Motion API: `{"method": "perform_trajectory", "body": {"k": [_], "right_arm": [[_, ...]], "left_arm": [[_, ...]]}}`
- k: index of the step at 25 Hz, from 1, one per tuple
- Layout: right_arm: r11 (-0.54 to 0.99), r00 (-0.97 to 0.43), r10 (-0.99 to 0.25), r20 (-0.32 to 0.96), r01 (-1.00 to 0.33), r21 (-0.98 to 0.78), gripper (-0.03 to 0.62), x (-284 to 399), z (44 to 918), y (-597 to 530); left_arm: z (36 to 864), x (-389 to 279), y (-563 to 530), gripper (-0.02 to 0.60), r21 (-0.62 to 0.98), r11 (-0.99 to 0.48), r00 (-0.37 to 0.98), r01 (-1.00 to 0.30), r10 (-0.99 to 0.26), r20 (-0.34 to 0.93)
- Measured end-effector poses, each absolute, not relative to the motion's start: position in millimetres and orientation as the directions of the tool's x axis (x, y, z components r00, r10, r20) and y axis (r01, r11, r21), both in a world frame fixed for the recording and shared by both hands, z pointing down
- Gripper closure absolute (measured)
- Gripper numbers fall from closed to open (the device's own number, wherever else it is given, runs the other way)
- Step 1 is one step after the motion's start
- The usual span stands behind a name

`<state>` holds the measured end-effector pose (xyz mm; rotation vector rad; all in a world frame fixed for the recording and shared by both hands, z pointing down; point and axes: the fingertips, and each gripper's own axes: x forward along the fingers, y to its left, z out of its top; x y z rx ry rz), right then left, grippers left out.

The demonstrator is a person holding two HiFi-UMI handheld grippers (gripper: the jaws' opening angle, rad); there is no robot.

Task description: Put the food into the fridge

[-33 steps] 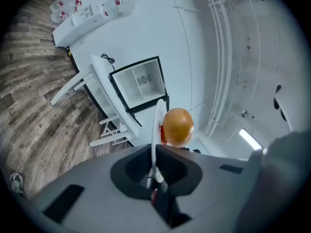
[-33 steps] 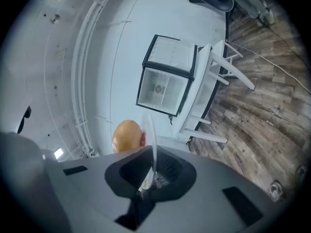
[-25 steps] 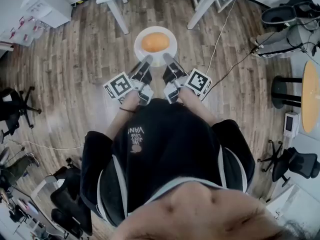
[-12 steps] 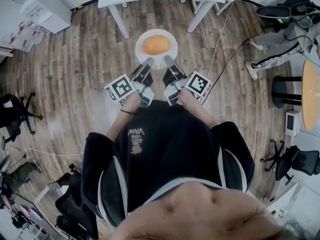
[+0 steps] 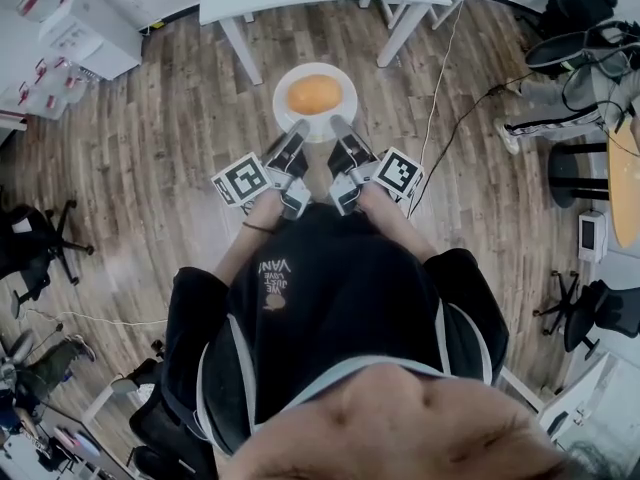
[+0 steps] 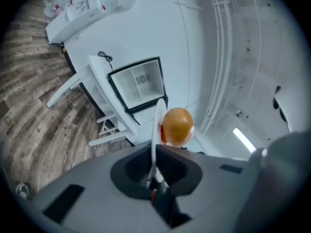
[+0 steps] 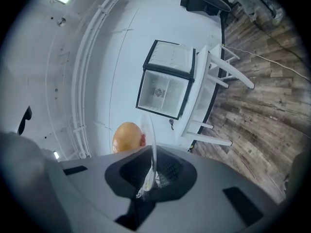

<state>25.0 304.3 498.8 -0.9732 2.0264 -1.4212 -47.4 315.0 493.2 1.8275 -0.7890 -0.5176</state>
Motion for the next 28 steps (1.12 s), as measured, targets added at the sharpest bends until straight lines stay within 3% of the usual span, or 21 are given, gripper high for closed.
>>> {"method": "perform_trajectory", "body": {"k": [14, 22, 28], "right_arm": [[0.191, -0.665, -0.745, 0.055, -0.291, -0.937, 0.571, 21, 507, 244], [0.195, -0.694, -0.719, 0.020, -0.230, -0.953, 0.572, 36, 498, 171], [0.207, -0.717, -0.693, 0.071, -0.292, -0.934, 0.572, 60, 501, 126]], "left_arm": [[505, -51, 256, 0.551, 0.928, -0.219, 0.680, -0.303, -0.731, 0.050], [494, -25, 186, 0.551, 0.951, -0.204, 0.653, -0.231, -0.757, -0.004], [490, -6, 144, 0.551, 0.952, -0.197, 0.620, -0.235, -0.784, -0.009]]}}
